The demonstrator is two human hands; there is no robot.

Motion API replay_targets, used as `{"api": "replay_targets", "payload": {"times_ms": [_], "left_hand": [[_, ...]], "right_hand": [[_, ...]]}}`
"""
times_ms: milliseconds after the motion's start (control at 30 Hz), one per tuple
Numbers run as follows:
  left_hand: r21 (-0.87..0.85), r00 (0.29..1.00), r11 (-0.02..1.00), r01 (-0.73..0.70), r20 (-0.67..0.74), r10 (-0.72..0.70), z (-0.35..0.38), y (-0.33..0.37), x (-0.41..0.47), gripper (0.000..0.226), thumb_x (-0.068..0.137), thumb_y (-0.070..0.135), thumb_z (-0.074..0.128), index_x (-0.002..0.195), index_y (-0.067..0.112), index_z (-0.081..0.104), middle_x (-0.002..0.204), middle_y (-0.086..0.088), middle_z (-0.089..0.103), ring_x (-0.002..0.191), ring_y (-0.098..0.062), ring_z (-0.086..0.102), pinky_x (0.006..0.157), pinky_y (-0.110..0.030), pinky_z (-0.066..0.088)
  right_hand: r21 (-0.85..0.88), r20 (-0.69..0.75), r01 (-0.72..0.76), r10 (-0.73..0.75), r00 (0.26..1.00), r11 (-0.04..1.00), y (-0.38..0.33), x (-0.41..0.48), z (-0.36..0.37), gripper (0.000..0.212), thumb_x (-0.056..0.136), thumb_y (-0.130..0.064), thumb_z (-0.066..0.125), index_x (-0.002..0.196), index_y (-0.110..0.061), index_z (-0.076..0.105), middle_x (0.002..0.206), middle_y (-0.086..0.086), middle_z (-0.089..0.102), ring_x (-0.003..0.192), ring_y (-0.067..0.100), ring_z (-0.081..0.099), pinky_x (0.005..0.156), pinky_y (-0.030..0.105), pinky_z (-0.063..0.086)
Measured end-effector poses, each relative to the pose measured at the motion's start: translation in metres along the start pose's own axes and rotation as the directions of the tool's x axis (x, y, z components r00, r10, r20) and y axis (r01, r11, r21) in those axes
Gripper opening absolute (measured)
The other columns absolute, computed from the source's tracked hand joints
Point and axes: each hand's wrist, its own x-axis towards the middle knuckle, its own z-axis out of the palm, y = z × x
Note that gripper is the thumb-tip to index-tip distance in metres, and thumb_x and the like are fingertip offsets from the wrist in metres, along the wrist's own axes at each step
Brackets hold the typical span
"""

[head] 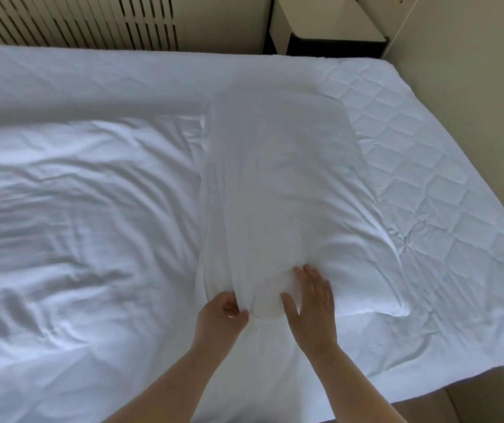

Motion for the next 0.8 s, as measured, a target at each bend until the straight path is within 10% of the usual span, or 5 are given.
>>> {"api": "replay_targets", "payload": {"times_ms": [167,433,533,633,800], "left_hand": [[0.180,0.994,0.978,0.108,-0.025,-0.106,0.019,-0.002,-0.008,0.032,0.087,0.031,0.057,0.058,0.023,0.046,0.060,0.008,0.052,0.060,-0.011,0.051,0.052,-0.020,0.034],[-0.508,0.948,0.815,0.277,0.008,-0.318,0.015,-0.009,-0.010,0.014,0.078,-0.005,0.064,0.075,0.007,0.070,0.056,0.005,0.066,0.078,-0.023,0.061,0.077,-0.023,0.047],[-0.675,0.973,0.707,0.211,0.078,-0.215,-0.005,0.000,-0.016,0.028,0.082,-0.008,0.057,0.067,0.011,0.072,0.067,0.001,0.072,0.080,-0.021,0.065,0.091,-0.028,0.047],[-0.781,0.996,0.619,0.076,0.093,-0.005,-0.024,0.023,-0.026,0.045,0.085,-0.007,0.048,0.064,0.019,0.077,0.079,0.004,0.074,0.079,-0.007,0.069,0.071,-0.014,0.053],[-0.754,0.982,0.649,-0.100,0.029,0.185,-0.073,0.046,-0.029,0.015,0.055,0.008,0.075,0.063,0.020,0.076,0.074,0.005,0.073,0.074,-0.004,0.069,0.065,-0.009,0.049]], "right_hand": [[0.039,0.045,0.044,-0.045,0.998,0.998,0.008,0.000,0.001,0.060,0.081,-0.037,0.033,0.122,0.000,0.056,0.127,0.018,0.057,0.124,0.026,0.046,0.108,0.014,-0.002],[0.043,0.060,0.189,-0.191,0.980,0.981,0.027,0.005,-0.007,0.047,0.081,-0.028,0.040,0.118,-0.003,0.053,0.119,0.017,0.062,0.116,0.016,0.038,0.109,0.018,0.005],[0.074,-0.011,0.224,-0.223,0.975,0.972,0.025,0.008,-0.005,0.044,0.084,-0.029,0.039,0.123,-0.010,0.044,0.124,0.017,0.059,0.119,0.016,0.037,0.111,0.016,0.003],[0.091,-0.115,0.315,-0.304,0.946,0.945,0.014,0.017,-0.014,0.043,0.096,-0.040,0.028,0.126,-0.011,0.038,0.128,0.017,0.055,0.123,0.017,0.037,0.113,0.017,0.004],[0.064,-0.213,0.417,-0.396,0.893,0.907,-0.003,0.036,-0.028,0.050,0.097,-0.045,0.019,0.126,-0.009,0.039,0.130,0.016,0.053,0.125,0.019,0.035,0.114,0.021,0.004]]}}
